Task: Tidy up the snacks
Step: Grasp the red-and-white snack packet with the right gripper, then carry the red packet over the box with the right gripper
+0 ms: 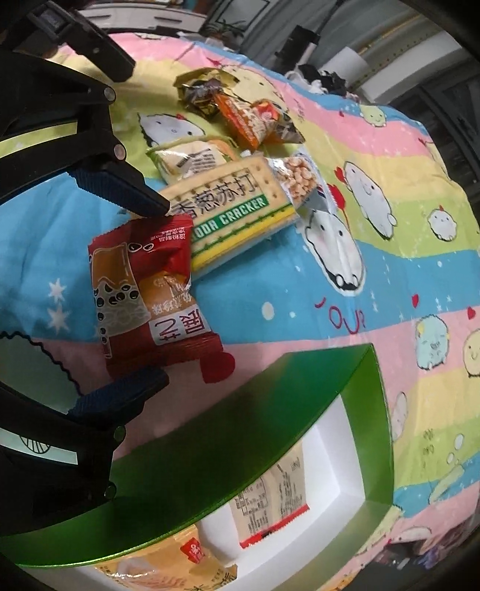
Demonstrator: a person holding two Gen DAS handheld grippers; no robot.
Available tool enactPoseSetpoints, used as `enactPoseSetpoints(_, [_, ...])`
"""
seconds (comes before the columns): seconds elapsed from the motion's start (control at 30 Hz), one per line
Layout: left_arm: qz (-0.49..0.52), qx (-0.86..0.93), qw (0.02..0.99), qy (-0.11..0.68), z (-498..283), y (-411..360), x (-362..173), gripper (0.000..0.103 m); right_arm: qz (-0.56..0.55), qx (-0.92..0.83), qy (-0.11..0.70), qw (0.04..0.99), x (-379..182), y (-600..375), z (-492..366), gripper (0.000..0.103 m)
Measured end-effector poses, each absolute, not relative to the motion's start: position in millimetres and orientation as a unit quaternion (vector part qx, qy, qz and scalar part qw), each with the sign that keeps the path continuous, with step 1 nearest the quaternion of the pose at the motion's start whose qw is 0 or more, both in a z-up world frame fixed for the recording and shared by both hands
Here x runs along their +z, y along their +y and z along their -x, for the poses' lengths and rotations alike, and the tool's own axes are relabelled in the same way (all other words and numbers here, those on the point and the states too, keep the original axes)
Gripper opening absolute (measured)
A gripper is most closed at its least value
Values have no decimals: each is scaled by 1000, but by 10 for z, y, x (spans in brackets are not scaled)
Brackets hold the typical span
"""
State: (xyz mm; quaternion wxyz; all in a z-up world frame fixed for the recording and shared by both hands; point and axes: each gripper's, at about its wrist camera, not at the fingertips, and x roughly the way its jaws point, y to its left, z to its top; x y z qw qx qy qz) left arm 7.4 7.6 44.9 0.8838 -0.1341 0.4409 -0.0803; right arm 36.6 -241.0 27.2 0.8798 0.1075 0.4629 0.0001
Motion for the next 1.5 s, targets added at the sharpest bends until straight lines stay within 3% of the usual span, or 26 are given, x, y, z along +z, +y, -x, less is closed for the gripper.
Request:
enactPoseSetpoints(0.2, [134, -80, 883, 442, -83, 94, 439, 98, -114, 28, 477, 871, 267, -2408, -321, 73])
enactPoseSetpoints(0.43, [150, -85, 882, 439, -80, 142, 461, 98, -128, 98, 498, 852, 343, -2106, -219, 73])
enactPoseSetpoints(0.57, [154, -77, 881, 441, -97, 179, 456, 98, -151, 141, 512, 834, 307, -1893, -200, 83])
enactPoseSetpoints(0.83, [177, -110, 865, 456, -119, 179, 437, 96, -162, 125, 473, 857, 457, -1980, -152, 86])
enactPoseSetpoints(0.9, [186, -133, 865, 446, -79, 121, 467, 78, -171, 121, 465, 860, 481, -2047, -142, 85])
enactPoseSetpoints(0.93, [185, -138, 868, 439, -49, 74, 490, 75, -170, 119, 460, 863, 492, -2066, -138, 84])
enactPoseSetpoints(1.1, [159, -193, 851, 463, 17, -265, 443, 57, -173, 120, 473, 855, 408, -2087, -202, 53])
enactPoseSetpoints(1.33, [141, -198, 836, 493, 37, -536, 281, 49, -168, 116, 502, 841, 224, -2025, -276, 49])
enactPoseSetpoints(1.43, [154, -206, 831, 493, 21, -540, 254, 40, -161, 115, 505, 840, 203, -1997, -265, 48])
enactPoseSetpoints(1.5, [144, -213, 833, 490, 20, -566, 254, 36, -148, 113, 508, 841, 186, -1951, -257, 38])
